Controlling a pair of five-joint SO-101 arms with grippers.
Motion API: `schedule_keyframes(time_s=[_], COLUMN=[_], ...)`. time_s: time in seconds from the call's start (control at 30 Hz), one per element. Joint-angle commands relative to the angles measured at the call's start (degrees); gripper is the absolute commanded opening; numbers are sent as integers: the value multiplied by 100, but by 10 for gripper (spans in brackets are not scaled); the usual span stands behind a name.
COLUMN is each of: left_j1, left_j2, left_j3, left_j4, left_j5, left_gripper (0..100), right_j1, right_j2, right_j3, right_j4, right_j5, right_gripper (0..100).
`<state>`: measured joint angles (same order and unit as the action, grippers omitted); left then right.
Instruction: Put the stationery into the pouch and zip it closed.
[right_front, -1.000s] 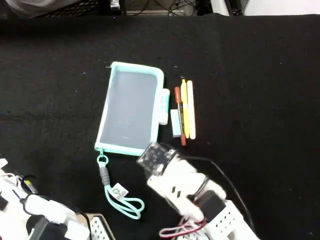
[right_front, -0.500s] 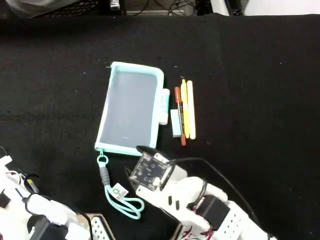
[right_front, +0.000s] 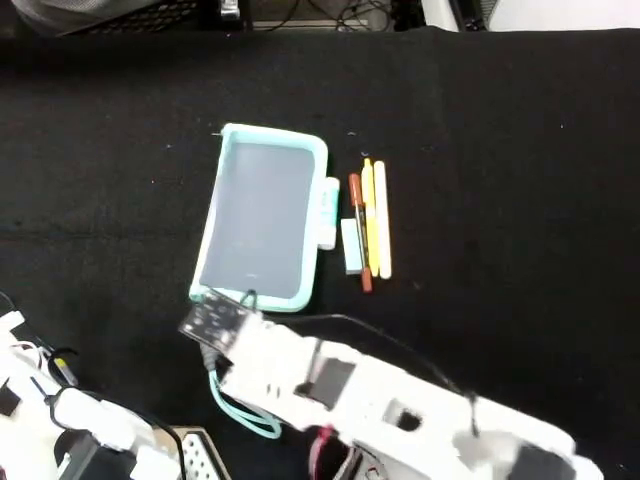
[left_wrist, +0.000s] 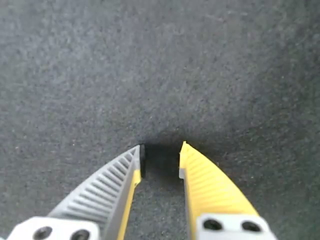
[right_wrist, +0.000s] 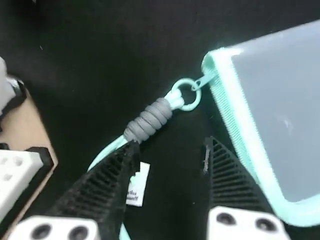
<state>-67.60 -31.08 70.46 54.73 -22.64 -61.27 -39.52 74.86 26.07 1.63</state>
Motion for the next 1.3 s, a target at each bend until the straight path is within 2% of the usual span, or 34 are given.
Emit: schedule_keyframes(time_s=[0.0, 0.33, 0.53, 0.7, 0.87, 0.93, 1.07, 1.27], left_j1=[171, 171, 171, 171, 171, 171, 171, 171], left_j2=[70, 79, 79, 79, 70, 70, 70, 70], left_j3=[154, 154, 154, 154, 154, 154, 154, 154], left_j4=[-88, -88, -88, -88, -88, -88, -88, -88], left_j5=[-35, -35, -35, -35, -35, -35, -35, -35], left_gripper=[148, 148, 148, 148, 148, 148, 148, 148], right_j1=[-79, -299, -299, -290, -281, -264, -237, 510], right_j2=[919, 1982, 2484, 2747, 2870, 2905, 2905, 2879], right_j3=[-831, -1640, -1895, -2176, -2413, -2431, -2422, -2457], right_j4=[-158, -176, -167, -9, 633, 923, 1424, 2154], right_j5=[-316, -554, -554, -510, -440, -141, 378, 598], right_gripper=[212, 218, 321, 231, 9, 31, 13, 16])
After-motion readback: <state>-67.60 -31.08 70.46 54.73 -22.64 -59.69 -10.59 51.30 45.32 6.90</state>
